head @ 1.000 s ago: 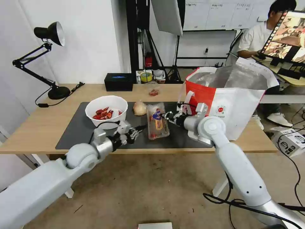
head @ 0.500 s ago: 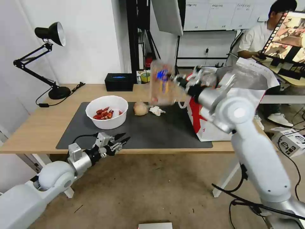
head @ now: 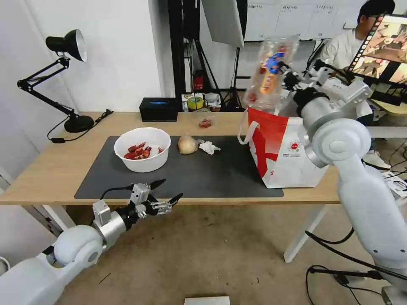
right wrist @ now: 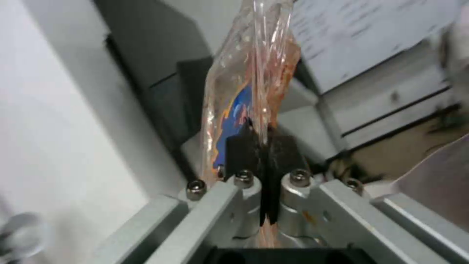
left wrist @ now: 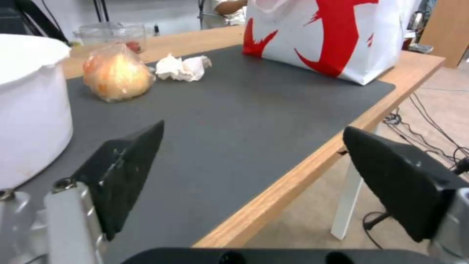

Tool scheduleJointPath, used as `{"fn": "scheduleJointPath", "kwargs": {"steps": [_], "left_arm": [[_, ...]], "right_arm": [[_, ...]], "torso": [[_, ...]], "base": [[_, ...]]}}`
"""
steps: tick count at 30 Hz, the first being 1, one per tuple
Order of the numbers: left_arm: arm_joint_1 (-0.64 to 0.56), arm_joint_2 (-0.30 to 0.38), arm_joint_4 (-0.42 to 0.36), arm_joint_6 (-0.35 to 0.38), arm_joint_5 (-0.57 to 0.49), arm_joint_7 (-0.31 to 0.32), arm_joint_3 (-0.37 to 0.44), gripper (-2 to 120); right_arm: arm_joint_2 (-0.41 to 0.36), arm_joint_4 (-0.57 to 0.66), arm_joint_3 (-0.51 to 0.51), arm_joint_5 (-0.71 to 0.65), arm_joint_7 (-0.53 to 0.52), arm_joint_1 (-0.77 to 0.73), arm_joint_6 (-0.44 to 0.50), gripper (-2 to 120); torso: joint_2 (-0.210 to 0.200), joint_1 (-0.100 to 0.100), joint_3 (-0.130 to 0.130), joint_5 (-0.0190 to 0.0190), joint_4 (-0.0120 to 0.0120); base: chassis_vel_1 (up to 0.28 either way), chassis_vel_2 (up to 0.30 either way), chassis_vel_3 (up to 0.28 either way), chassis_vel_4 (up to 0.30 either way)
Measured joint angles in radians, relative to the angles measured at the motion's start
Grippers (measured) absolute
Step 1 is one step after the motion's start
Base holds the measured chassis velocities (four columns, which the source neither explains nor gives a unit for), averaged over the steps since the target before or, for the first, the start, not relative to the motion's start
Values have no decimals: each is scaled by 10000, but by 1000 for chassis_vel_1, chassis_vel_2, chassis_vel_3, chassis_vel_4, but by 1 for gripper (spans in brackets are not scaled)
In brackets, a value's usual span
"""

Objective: Pick up the trash from the table and place it into the takeout bag.

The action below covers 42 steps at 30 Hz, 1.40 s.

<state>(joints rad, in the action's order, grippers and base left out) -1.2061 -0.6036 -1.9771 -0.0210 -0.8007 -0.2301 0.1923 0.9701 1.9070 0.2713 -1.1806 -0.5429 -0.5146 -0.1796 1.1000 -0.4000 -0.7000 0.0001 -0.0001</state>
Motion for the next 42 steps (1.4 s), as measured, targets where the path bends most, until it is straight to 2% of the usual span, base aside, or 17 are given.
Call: {"fn": "scheduleJointPath", "kwargs": {"steps": [4, 10, 20, 29, 31, 34, 36, 38, 39, 42], "left_arm": [[-253, 69, -135, 16, 8, 23, 241, 100], [-288, 56, -296, 68, 30, 154, 230, 100], [-327, 161, -477, 147, 55, 204, 148, 100], [-379, 186, -622, 159, 111, 210, 45, 100], [-383, 203, -622, 160, 114, 210, 45, 100], [-383, 315, -583, 159, 104, 210, 88, 100], [-377, 342, -568, 160, 97, 210, 91, 100], [-347, 366, -541, 160, 91, 210, 85, 100], [-347, 366, -541, 160, 91, 210, 85, 100], [-323, 374, -515, 160, 89, 210, 66, 100]], "right_arm": [[-287, -845, -29, 1214, 119, -15, 386, 0], [-349, -1753, -138, 1691, 309, -229, 779, 0], [-112, -1735, 7, 1476, 156, -683, 798, 0], [-28, -1326, 198, 247, -595, -828, 469, 0], [-28, -1257, 217, 51, -621, -853, 397, 3], [-33, -1064, 260, -556, -637, -862, 226, 18], [-32, -1029, 262, -659, -645, -853, 186, 21], [-30, -1005, 260, -740, -661, -808, 112, 32], [-30, -1005, 260, -740, -661, -808, 112, 32], [-31, -1005, 230, -773, -676, -744, 35, 46]], "torso": [[1, 0, 0, -2, 1], [0, -1, 0, 1, -1], [0, 0, 0, 0, 0], [0, 0, 0, -1, 1], [0, 0, 0, -3, 0], [0, 0, 0, -2, 1], [0, 0, 0, -1, 1], [0, 0, 0, -2, 1], [0, 0, 0, -2, 1], [0, 0, 0, -1, 1]], "base": [[0, 0, 0, 0], [0, 0, 0, 0], [0, 0, 0, 0], [0, 0, 0, 0], [0, 0, 0, 0], [0, 0, 0, 0], [0, 0, 0, 0], [0, 0, 0, 0], [0, 0, 0, 0], [0, 0, 0, 0]]}}
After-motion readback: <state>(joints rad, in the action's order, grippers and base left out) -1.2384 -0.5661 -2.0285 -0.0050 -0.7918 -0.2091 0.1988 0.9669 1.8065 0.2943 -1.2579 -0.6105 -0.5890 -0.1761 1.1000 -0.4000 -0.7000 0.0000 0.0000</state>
